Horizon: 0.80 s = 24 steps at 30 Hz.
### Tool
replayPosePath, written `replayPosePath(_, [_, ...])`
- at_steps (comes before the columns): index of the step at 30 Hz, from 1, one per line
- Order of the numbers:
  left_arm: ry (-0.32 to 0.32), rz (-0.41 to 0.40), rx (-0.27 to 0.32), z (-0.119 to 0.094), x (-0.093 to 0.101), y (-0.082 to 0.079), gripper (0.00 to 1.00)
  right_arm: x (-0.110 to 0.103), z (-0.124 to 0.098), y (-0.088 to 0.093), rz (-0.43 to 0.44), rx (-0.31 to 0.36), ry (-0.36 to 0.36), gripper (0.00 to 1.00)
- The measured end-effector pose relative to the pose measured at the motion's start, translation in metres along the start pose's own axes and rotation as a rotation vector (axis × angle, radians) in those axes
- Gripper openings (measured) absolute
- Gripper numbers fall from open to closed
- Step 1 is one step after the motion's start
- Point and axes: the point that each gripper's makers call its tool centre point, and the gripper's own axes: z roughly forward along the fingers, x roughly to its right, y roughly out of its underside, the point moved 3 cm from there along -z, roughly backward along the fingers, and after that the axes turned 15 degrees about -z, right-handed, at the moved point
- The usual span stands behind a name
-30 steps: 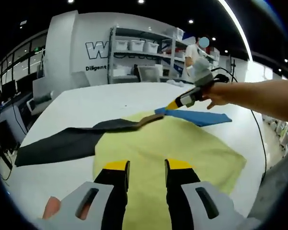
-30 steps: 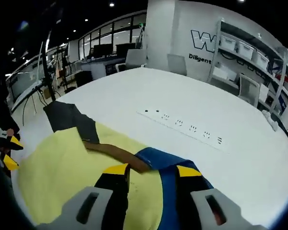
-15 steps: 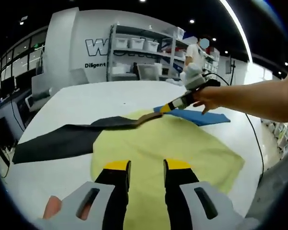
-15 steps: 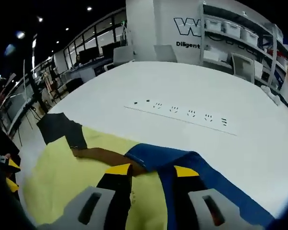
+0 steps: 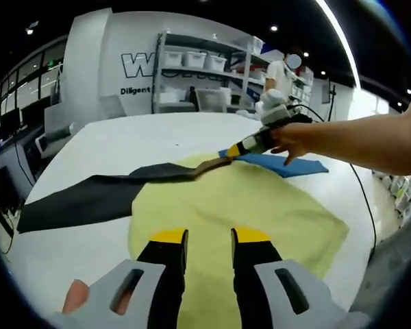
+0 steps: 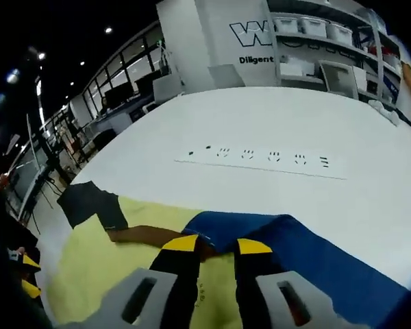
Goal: Fold the garment on the visible template until the final outline fits inside the template.
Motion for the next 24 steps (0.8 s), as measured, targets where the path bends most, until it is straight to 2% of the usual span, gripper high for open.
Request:
replayPosePath(3, [0.0, 0.0, -0.003, 0.0, 0.0, 0.0, 0.24, 0.001, -0.005, -0.005, 0.001, 0.016, 0.016, 0.01])
replayPosePath(8, [0.002, -0.001, -0.007, 0.001, 0.001, 0.001, 0.24, 0.002, -0.012, -0.013, 0.003, 0.046, 0.026, 0.0])
replayPosePath(11, [0.005, -0.009, 0.026, 0.001, 0.002, -0.003, 0.31, 0.005, -0.014, -0.022, 0.029, 0.08, 0.025, 0.0])
replayPosePath(13, [0.008, -0.019, 0.042, 0.0, 0.003, -0.005, 0.39, 0.006, -0.014, -0.025, 0.039, 0.091, 0.026, 0.0])
replayPosePath(14, [0.015, -0.03, 0.054, 0.001, 0.004, -0.007, 0.46, 0.006, -0.014, -0.026, 0.045, 0.098, 0.025, 0.0])
replayPosePath(16, [0.013, -0.073, 0.086, 0.002, 0.004, -0.01, 0.67, 0.007, -0.012, -0.03, 0.061, 0.11, 0.023, 0.0])
replayPosePath(17, [0.003, -0.09, 0.096, 0.002, 0.003, -0.01, 0.82, 0.007, -0.012, -0.032, 0.067, 0.114, 0.023, 0.0])
replayPosePath(18, [-0.003, -0.106, 0.106, 0.003, 0.002, -0.011, 0.9, 0.007, -0.012, -0.033, 0.071, 0.118, 0.023, 0.0])
replayPosePath(21, [0.001, -0.1, 0.084, 0.005, 0.002, -0.007, 0.94, 0.007, -0.012, -0.036, 0.091, 0.129, 0.022, 0.0])
replayPosePath(24, [-0.005, -0.113, 0.086, 0.005, 0.001, -0.007, 0.99, 0.009, -0.012, -0.041, 0.123, 0.147, 0.021, 0.0])
